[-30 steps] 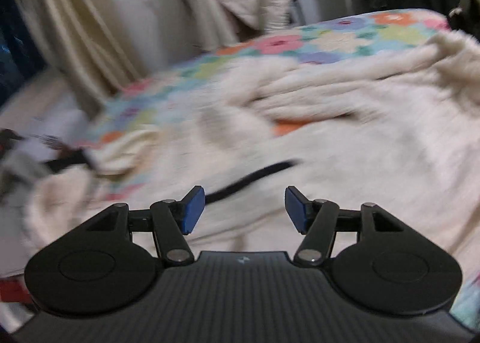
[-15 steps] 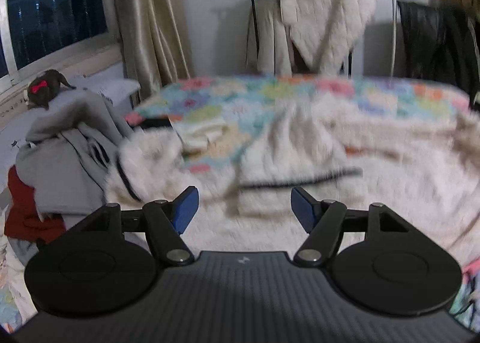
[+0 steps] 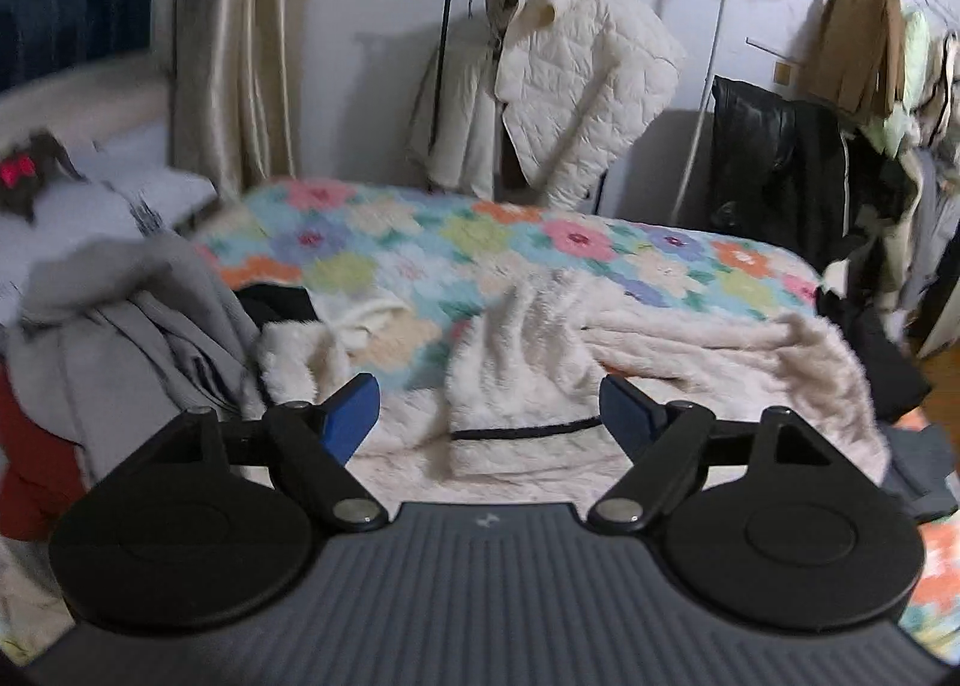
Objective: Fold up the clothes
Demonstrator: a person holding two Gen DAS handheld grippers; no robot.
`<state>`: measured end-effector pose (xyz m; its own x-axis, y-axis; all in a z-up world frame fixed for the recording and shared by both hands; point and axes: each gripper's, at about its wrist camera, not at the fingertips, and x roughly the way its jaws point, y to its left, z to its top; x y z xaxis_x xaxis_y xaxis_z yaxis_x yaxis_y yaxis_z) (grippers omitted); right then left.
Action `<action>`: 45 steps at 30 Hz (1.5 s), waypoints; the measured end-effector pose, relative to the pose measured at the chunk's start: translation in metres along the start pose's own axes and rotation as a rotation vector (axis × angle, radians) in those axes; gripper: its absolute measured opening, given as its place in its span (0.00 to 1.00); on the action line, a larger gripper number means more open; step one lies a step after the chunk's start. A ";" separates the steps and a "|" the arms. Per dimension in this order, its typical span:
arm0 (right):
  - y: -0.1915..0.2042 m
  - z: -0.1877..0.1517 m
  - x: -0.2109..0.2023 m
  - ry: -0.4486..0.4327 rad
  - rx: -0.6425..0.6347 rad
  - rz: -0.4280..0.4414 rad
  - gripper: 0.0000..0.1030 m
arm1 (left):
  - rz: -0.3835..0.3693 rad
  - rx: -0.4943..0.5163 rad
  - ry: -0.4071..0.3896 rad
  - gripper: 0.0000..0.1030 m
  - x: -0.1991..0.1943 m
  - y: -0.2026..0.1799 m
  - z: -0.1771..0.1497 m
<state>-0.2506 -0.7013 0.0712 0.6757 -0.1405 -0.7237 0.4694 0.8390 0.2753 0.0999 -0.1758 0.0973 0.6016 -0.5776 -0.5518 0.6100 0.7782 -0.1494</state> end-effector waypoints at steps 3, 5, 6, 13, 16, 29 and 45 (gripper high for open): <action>0.006 -0.006 0.011 0.012 0.023 -0.019 0.73 | 0.002 -0.041 0.083 0.78 0.030 0.016 0.013; 0.003 -0.017 0.027 0.012 0.084 -0.007 0.73 | 0.056 0.001 0.163 0.78 0.055 0.021 0.006; 0.000 -0.023 0.036 0.011 0.121 0.003 0.73 | 0.065 -0.050 0.211 0.77 0.070 0.027 0.000; -0.041 -0.075 0.119 0.030 0.528 0.044 0.73 | -0.044 -0.414 0.291 0.76 0.158 0.049 -0.094; -0.050 -0.091 0.143 0.006 0.669 0.075 0.73 | -0.052 -0.478 0.320 0.67 0.173 0.049 -0.122; -0.040 -0.104 0.203 -0.131 0.627 -0.030 0.73 | 0.140 -0.561 0.351 0.70 0.219 0.054 -0.151; -0.001 -0.062 0.197 -0.242 0.300 -0.241 0.14 | 0.100 -0.211 0.207 0.11 0.231 0.021 -0.133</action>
<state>-0.1534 -0.6971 -0.1107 0.6235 -0.4623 -0.6305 0.7495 0.5830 0.3138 0.1837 -0.2602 -0.1424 0.5223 -0.4501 -0.7243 0.4197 0.8751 -0.2411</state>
